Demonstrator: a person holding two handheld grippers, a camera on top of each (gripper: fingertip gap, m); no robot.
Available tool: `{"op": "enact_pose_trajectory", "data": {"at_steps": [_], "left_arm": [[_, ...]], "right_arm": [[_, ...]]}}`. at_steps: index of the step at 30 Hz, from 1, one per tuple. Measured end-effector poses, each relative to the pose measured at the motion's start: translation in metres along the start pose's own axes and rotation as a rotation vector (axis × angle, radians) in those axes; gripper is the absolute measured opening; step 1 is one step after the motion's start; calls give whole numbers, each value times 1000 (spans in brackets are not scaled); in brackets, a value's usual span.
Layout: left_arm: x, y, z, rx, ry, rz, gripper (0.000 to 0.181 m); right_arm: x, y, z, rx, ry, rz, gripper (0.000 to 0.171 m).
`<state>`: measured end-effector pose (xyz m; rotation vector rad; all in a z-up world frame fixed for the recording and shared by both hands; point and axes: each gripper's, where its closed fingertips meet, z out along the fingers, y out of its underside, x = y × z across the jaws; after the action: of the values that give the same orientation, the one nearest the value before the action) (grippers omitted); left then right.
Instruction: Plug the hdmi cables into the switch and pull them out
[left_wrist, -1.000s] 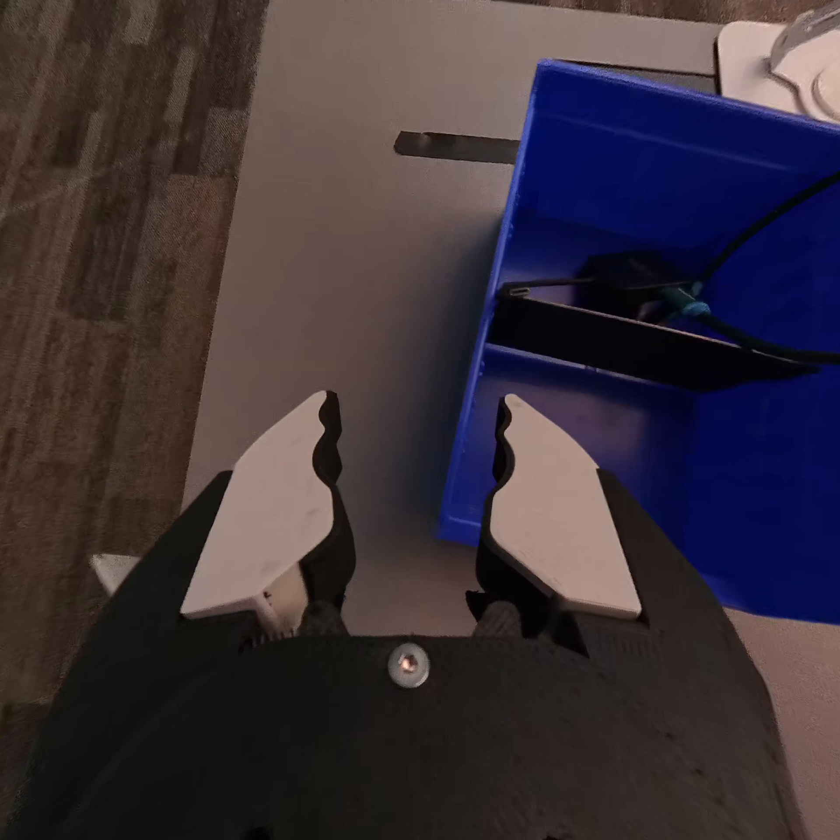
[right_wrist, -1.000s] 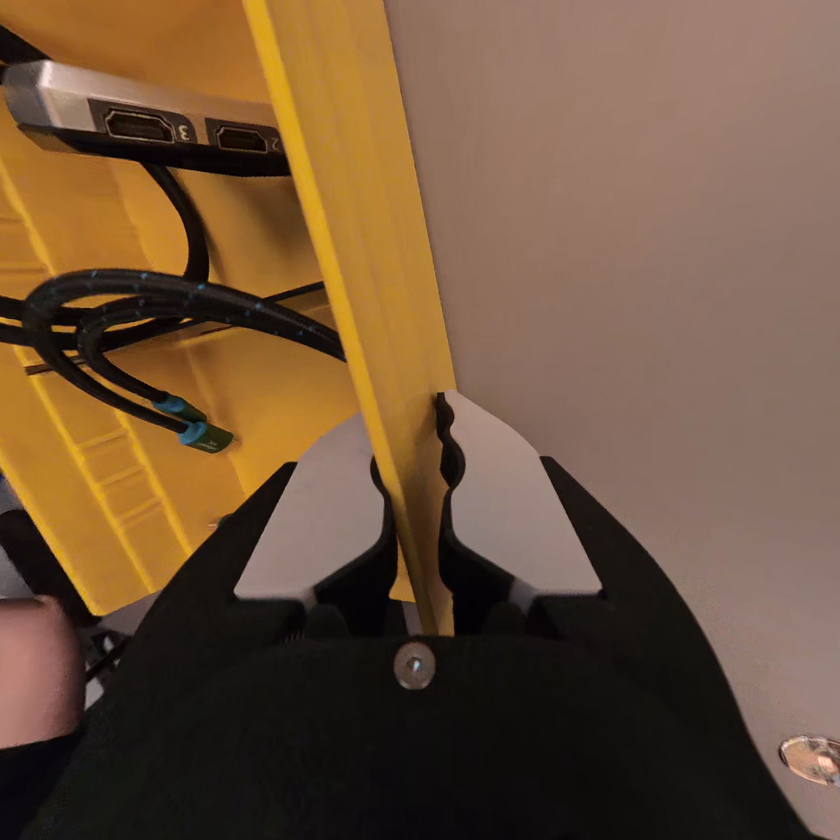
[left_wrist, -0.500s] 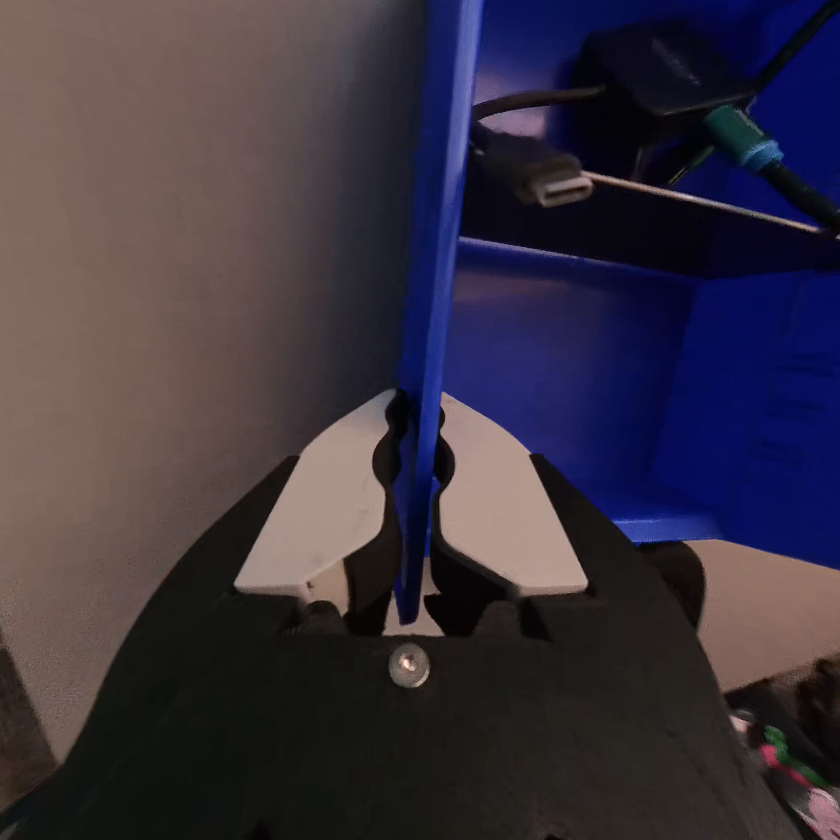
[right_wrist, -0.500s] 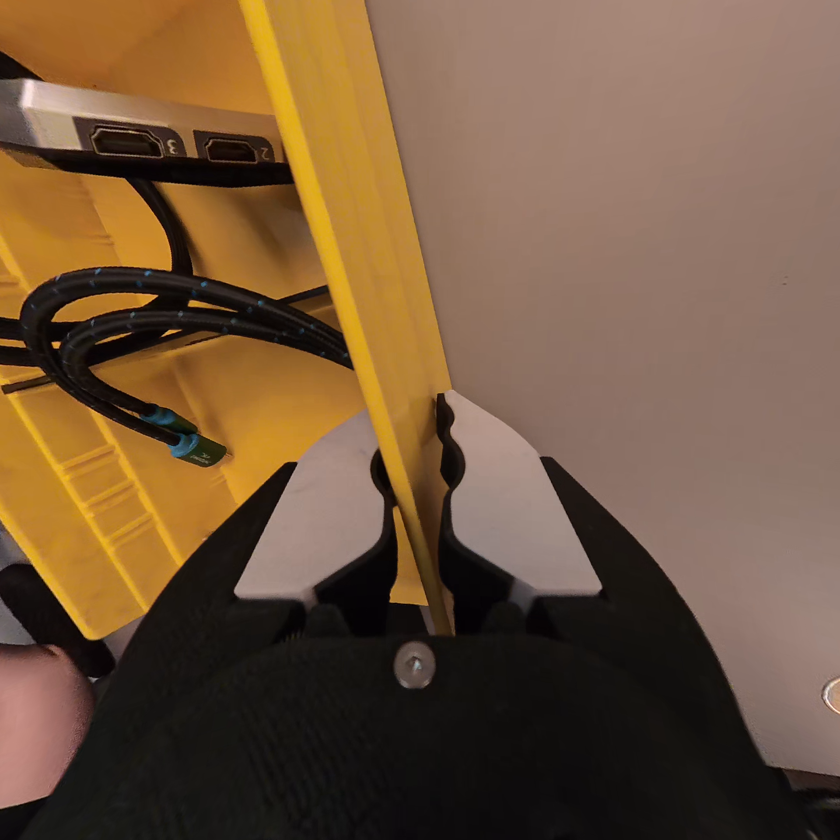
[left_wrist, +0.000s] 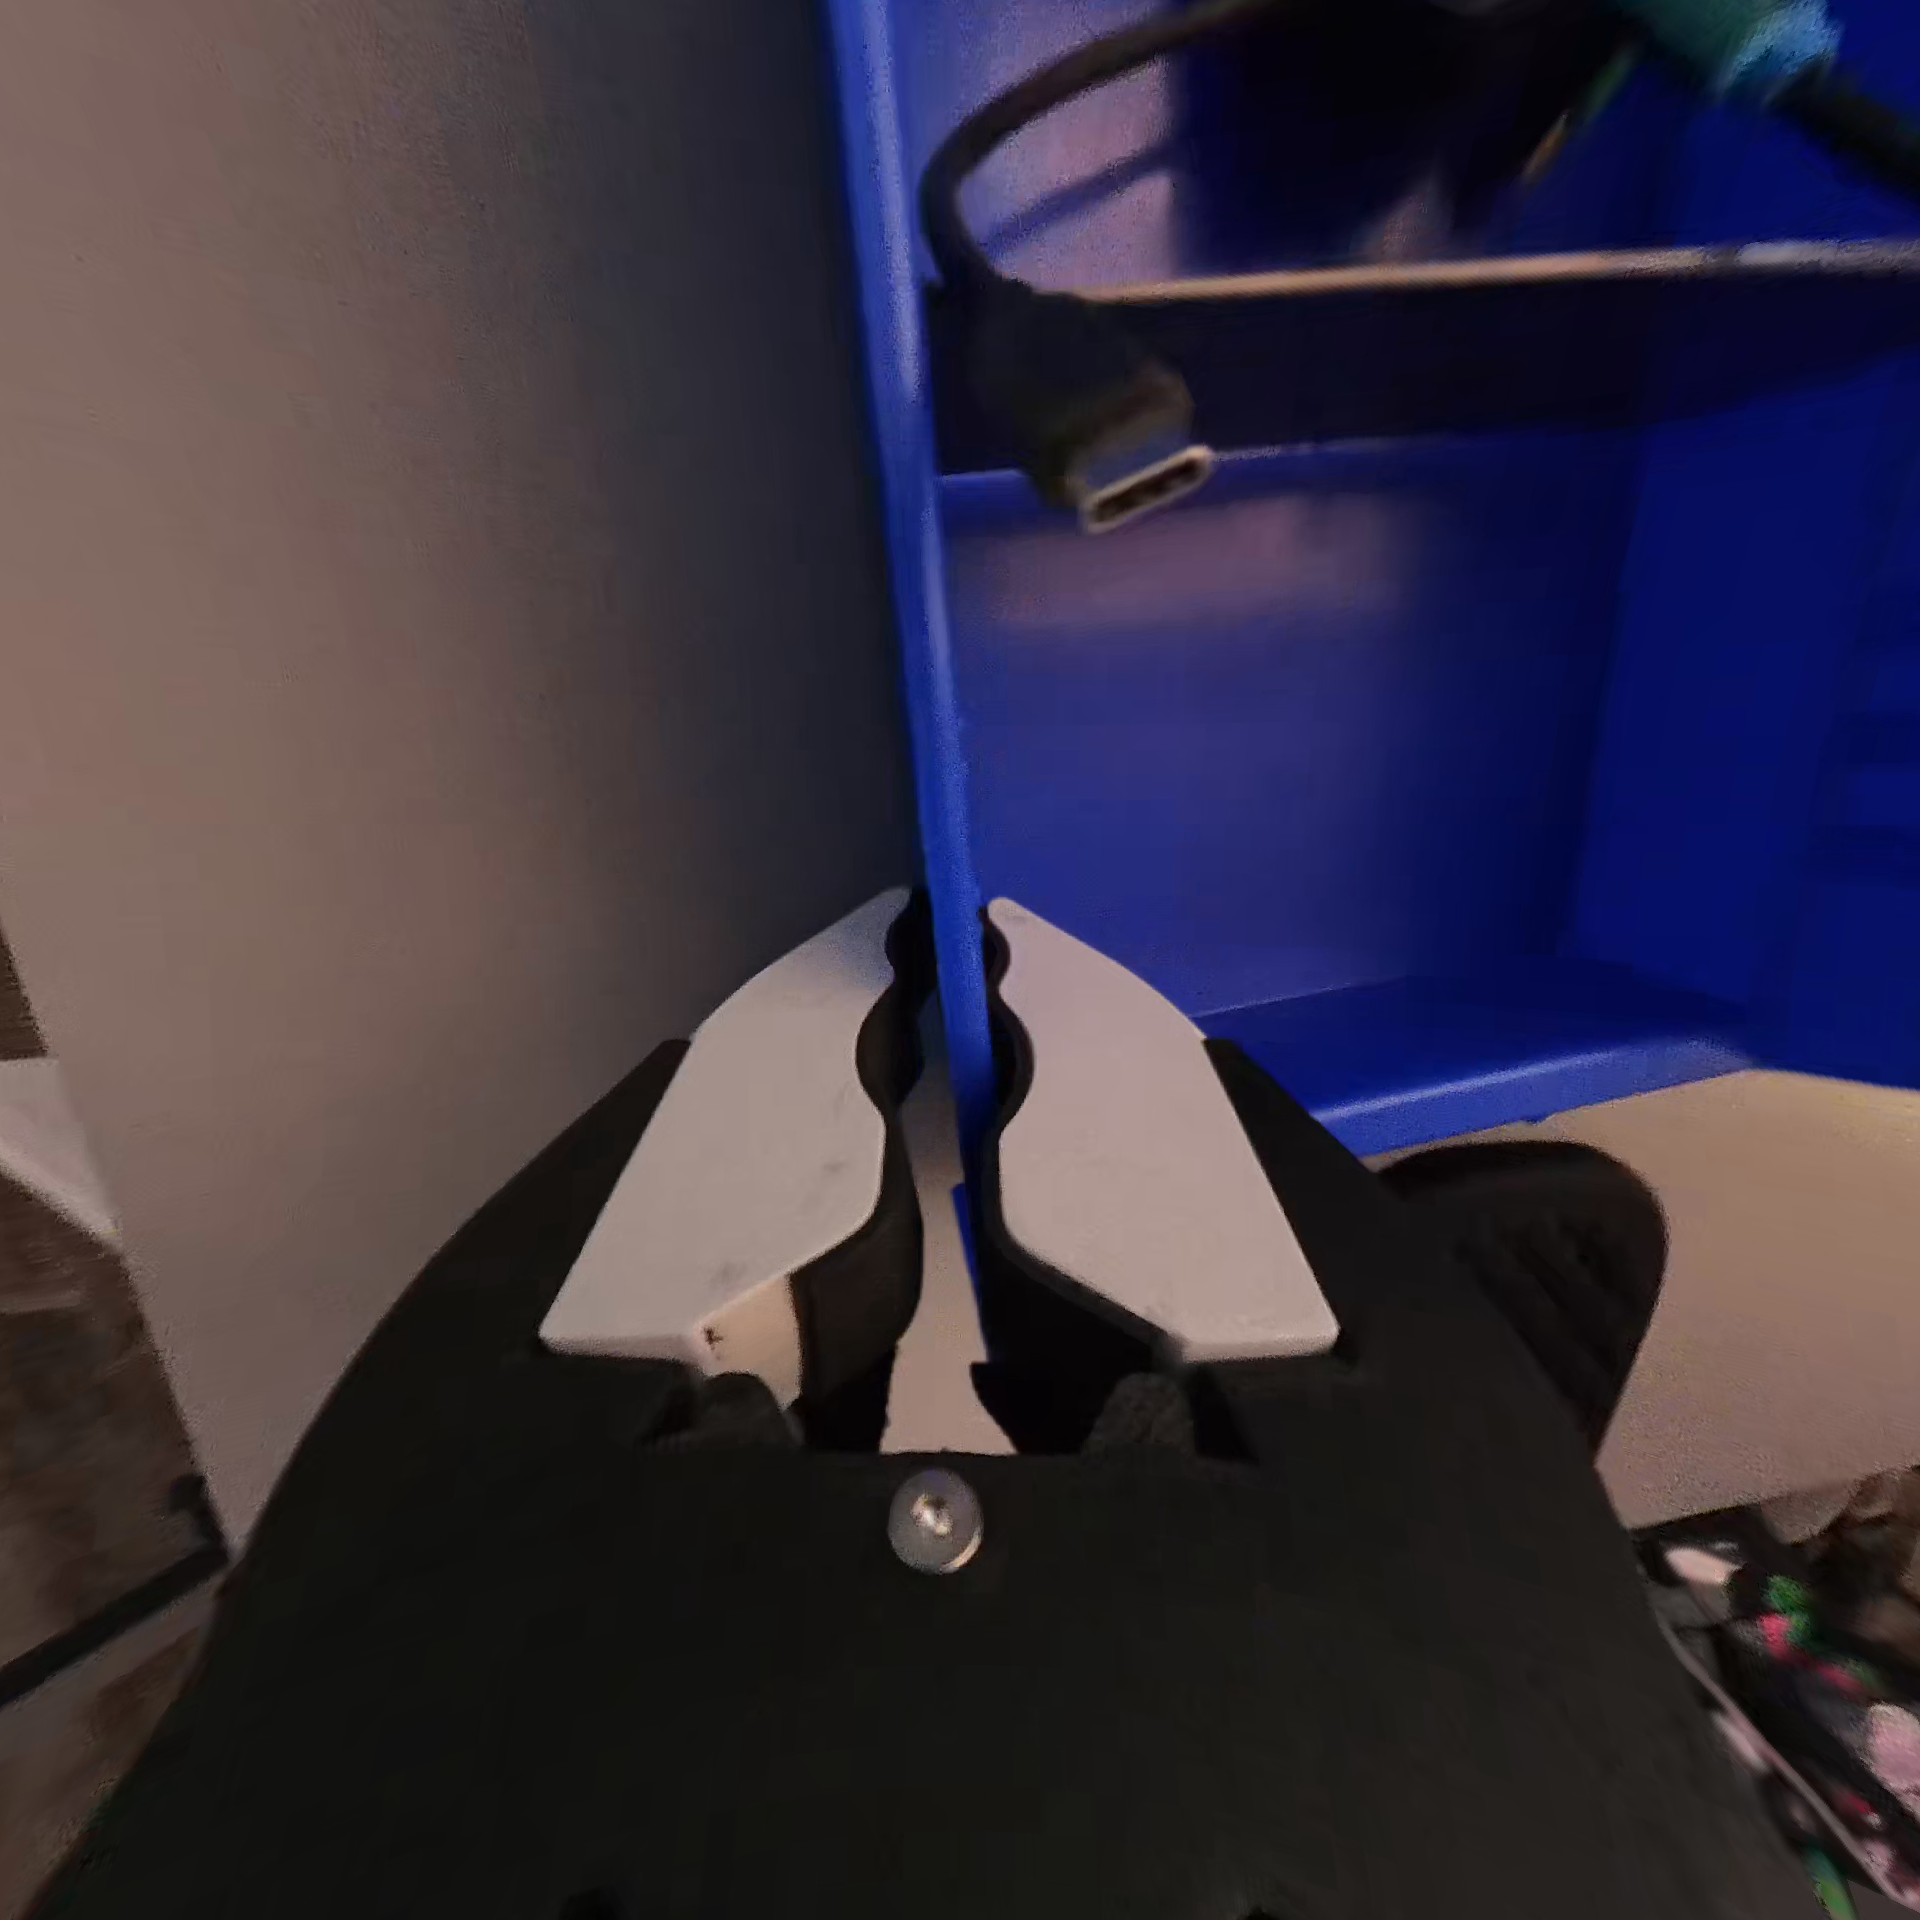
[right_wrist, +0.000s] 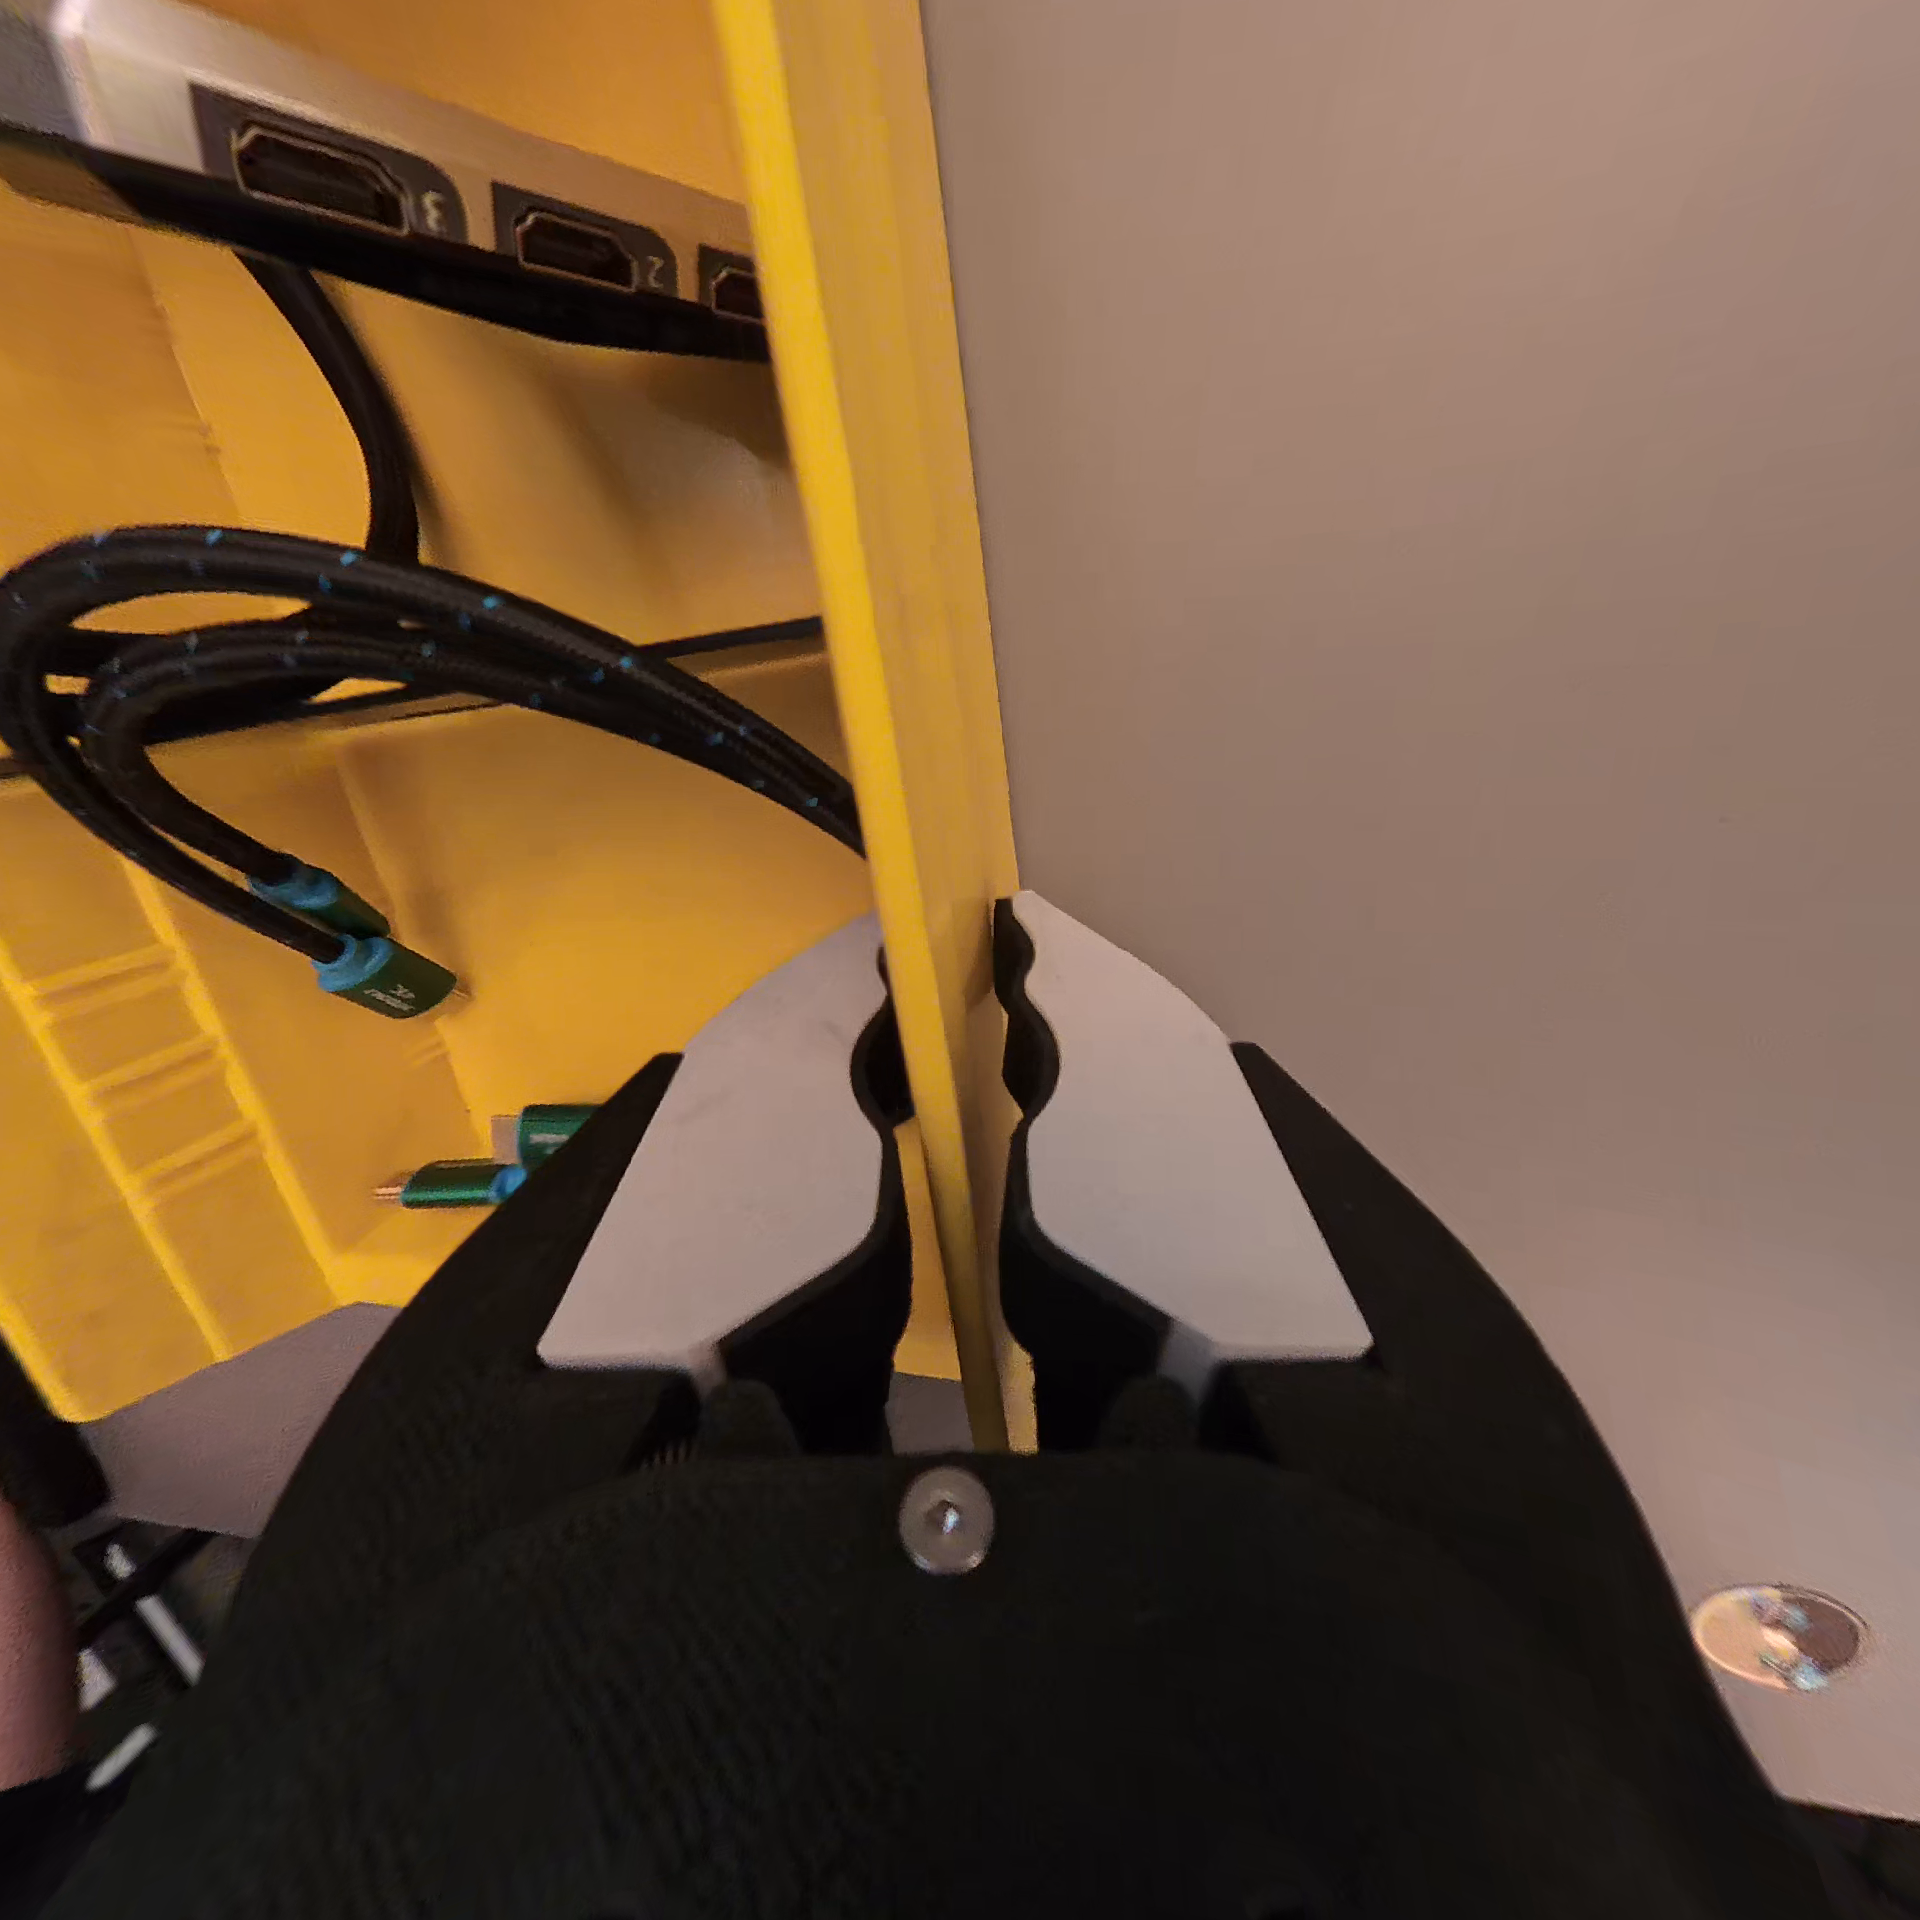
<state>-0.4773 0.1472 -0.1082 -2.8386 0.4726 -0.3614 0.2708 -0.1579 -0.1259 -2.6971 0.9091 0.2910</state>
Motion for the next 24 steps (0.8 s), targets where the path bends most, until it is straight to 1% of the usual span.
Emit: {"op": "enact_pose_trajectory", "data": {"at_steps": [2,4,8,12,16,21,22,23,24], "left_arm": [[2,2,1,-26,-49,51,4],[4,2,1,-34,-58,66,4],[3,1,1,-6,-8,-7,6],[-7,-5,1,21,-50,-26,6],[-15,-11,0,48,-83,-68,6],[-16,-12,-1,70,-46,-129,9],[-17,-12,-4,80,-48,-143,16],[-20,-14,-11,104,-72,-152,23],[-23,-16,-20,137,-103,-157,26]], "right_arm": [[5,7,-3,-8,19,-23,15],[7,10,-4,-7,2,-4,15],[7,8,-3,-22,15,-28,15],[7,8,-2,-11,12,-46,15],[10,5,-2,-16,47,-86,14],[12,1,-2,0,58,-91,15],[12,-1,-4,29,59,-88,18],[13,-6,-9,75,75,-85,26],[15,-11,-15,126,90,-88,32]]}}
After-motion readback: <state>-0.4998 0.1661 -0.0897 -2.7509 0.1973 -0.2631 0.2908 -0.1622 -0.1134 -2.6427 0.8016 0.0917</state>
